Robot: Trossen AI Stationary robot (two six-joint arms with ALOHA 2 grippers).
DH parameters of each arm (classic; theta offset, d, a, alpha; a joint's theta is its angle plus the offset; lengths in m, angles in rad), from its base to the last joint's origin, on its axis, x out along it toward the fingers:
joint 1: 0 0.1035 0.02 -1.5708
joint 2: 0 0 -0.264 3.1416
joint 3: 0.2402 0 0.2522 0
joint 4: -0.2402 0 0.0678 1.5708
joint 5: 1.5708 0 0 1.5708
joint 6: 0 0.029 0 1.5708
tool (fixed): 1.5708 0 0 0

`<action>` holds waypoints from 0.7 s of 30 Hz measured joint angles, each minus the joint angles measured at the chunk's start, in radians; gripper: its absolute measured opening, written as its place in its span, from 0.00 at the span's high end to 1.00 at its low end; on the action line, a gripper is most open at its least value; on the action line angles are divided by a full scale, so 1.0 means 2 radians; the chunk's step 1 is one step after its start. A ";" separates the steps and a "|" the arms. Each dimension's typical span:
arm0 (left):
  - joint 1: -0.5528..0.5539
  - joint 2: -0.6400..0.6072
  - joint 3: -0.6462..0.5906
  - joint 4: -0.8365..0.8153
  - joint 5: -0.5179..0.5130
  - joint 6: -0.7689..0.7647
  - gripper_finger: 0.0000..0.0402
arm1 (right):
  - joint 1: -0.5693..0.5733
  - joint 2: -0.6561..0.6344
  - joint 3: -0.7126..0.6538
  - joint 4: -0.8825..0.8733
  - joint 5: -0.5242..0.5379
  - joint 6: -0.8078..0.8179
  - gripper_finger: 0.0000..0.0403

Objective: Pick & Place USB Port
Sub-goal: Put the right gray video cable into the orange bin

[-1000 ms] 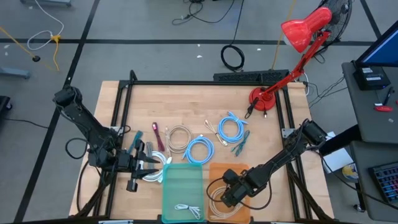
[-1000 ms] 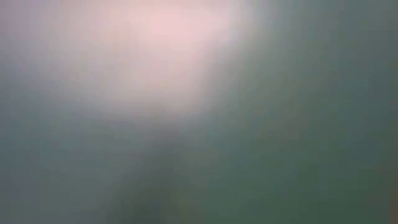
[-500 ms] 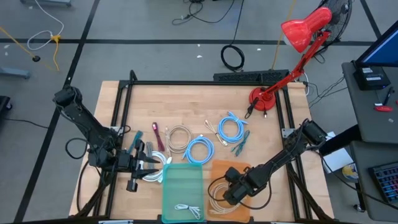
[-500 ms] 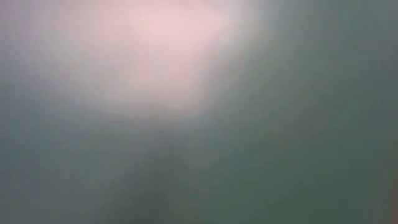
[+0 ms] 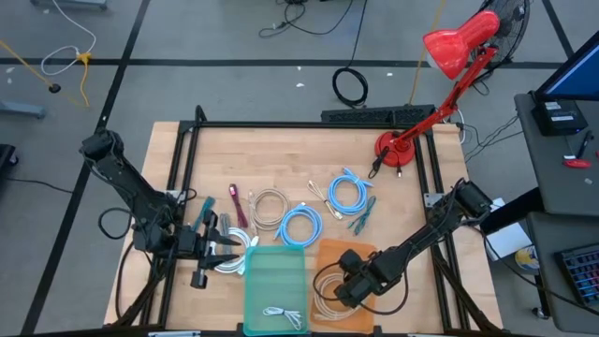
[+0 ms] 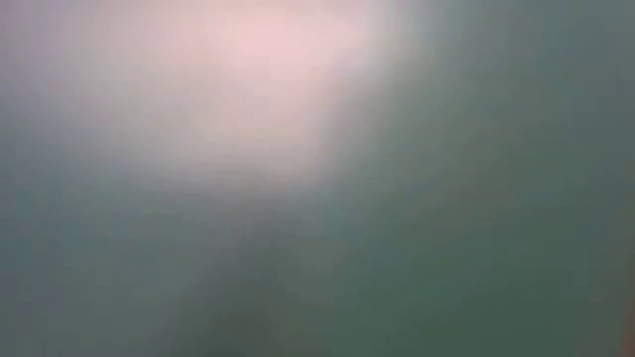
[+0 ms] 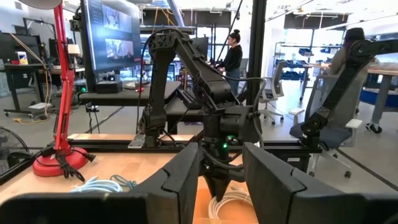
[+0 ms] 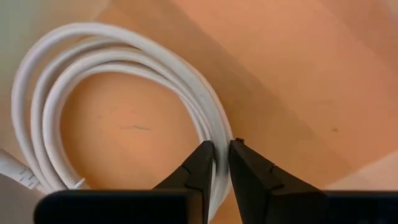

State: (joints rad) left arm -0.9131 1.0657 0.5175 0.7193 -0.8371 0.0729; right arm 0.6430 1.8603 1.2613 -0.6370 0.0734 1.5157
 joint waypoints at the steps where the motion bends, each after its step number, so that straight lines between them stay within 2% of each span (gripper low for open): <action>1: 0.000 0.000 0.000 0.000 0.000 0.000 0.68 | 0.000 0.000 0.000 0.001 0.000 0.003 0.88; 15: 0.005 0.000 0.000 -0.011 0.000 -0.011 0.68 | -0.005 -0.001 0.000 -0.004 -0.036 0.001 0.88; 21: 0.005 0.000 0.000 -0.011 0.000 -0.011 0.68 | -0.017 -0.022 0.000 -0.020 -0.039 -0.017 0.88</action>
State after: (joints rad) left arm -0.9028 1.0657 0.5175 0.6971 -0.8376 0.0505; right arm 0.6087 1.8163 1.2613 -0.6765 -0.0050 1.4809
